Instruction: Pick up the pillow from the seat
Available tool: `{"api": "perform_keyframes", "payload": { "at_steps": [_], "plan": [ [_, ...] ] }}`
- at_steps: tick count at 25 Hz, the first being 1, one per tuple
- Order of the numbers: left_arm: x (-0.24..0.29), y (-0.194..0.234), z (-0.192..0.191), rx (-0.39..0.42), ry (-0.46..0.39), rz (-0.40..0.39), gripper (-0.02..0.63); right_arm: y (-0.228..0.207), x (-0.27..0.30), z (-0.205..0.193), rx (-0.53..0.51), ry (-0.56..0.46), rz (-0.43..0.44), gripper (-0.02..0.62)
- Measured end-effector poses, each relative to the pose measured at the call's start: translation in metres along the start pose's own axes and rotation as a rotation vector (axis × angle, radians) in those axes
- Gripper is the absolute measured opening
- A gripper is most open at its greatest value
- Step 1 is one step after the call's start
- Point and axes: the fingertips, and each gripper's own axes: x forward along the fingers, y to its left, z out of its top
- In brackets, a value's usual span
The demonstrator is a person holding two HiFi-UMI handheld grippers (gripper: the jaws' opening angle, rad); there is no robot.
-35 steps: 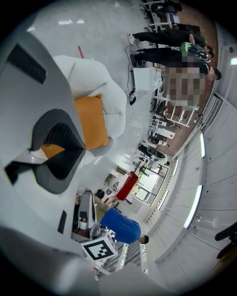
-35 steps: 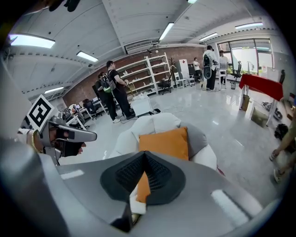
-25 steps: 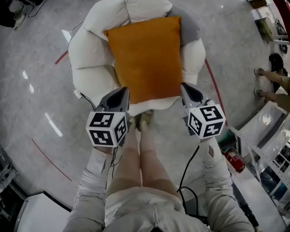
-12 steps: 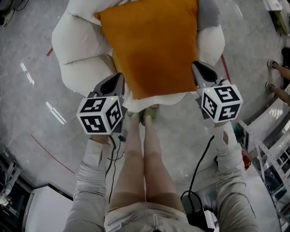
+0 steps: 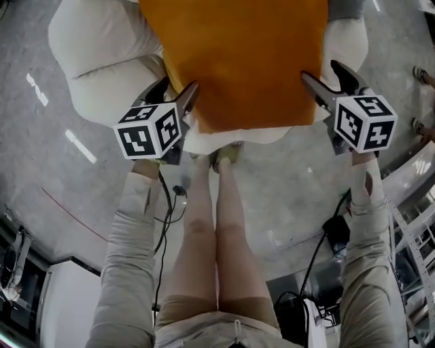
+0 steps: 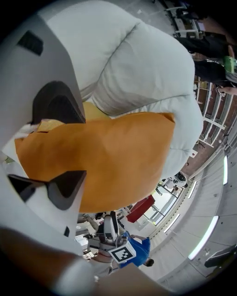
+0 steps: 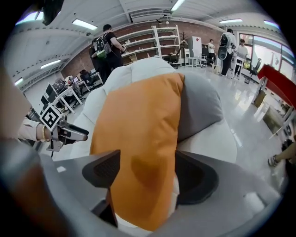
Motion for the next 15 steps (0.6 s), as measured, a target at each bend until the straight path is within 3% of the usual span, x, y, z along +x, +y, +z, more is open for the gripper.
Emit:
{"api": "perform_keyframes", "payload": {
  "at_steps": [8, 11, 15],
  "plan": [
    [0.046, 0.0, -0.015, 0.015, 0.075, -0.075, 0.538, -0.003, 0.037, -0.02, -0.008, 0.071, 0.09, 0.536],
    [0.062, 0.006, -0.022, 0.005, 0.105, -0.108, 0.572, -0.003, 0.057, -0.03, -0.005, 0.11, 0.107, 0.574],
    [0.076, 0.009, -0.022, -0.014, 0.134, -0.164, 0.589, -0.008, 0.071, -0.036, 0.04, 0.15, 0.159, 0.574]
  ]
}}
